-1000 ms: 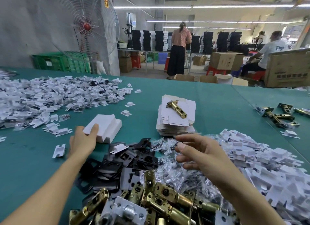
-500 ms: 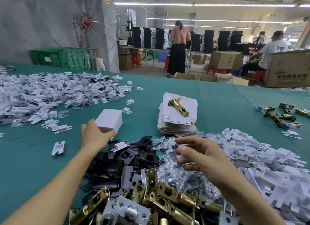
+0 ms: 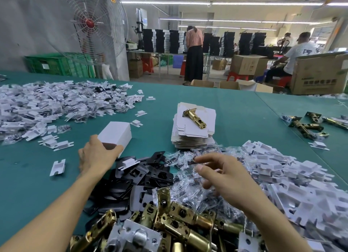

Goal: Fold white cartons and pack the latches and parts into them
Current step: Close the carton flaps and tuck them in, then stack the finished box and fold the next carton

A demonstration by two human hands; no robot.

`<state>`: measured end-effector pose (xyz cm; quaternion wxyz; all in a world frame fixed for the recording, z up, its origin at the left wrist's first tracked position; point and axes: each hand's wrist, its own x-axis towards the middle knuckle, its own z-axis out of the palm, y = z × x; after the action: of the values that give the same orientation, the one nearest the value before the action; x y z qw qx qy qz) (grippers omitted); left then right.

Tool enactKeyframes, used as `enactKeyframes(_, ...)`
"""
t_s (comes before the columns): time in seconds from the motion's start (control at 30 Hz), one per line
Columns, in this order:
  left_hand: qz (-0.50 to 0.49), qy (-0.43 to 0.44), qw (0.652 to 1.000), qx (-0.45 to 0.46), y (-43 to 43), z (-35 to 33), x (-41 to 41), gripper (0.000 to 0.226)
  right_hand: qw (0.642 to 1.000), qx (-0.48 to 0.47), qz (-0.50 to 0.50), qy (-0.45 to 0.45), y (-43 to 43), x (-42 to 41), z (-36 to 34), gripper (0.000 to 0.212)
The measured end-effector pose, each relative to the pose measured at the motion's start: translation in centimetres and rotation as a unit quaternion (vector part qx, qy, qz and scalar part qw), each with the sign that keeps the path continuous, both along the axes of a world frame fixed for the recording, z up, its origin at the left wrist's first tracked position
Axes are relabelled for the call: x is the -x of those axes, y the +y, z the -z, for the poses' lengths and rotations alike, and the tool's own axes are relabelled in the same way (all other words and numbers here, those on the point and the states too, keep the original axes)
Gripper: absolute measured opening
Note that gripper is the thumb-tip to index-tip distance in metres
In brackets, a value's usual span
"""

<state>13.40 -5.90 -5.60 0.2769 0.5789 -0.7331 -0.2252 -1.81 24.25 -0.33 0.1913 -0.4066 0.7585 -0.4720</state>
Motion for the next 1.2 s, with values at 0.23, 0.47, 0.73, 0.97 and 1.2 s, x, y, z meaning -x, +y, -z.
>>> enactKeyframes(0.23,0.030,-0.015,0.999,-0.005,-0.7,-0.3,-0.3,0.075,0.998,-0.032,0.008,0.061,-0.1,0.1,0.2,0.014)
enactKeyframes(0.47,0.029,-0.067,0.997,0.023,-0.8,0.0,0.0,0.083,0.983,-0.097,0.006,0.153,-2.9,1.5,-3.7,0.017)
enactKeyframes(0.73,0.096,-0.056,0.966,0.235,1.6,-2.2,1.3,0.096,0.952,-0.123,0.125,0.249,-12.3,8.5,-2.5,0.043)
enactKeyframes(0.97,0.418,-0.053,0.885,0.199,6.0,-7.6,10.0,0.025,0.959,-0.111,0.111,0.235,-14.0,12.6,-0.5,0.046)
enactKeyframes(1.2,0.424,-0.199,0.871,0.148,7.0,-6.7,16.6,0.046,0.970,-0.026,0.169,0.173,-13.8,13.6,0.3,0.039)
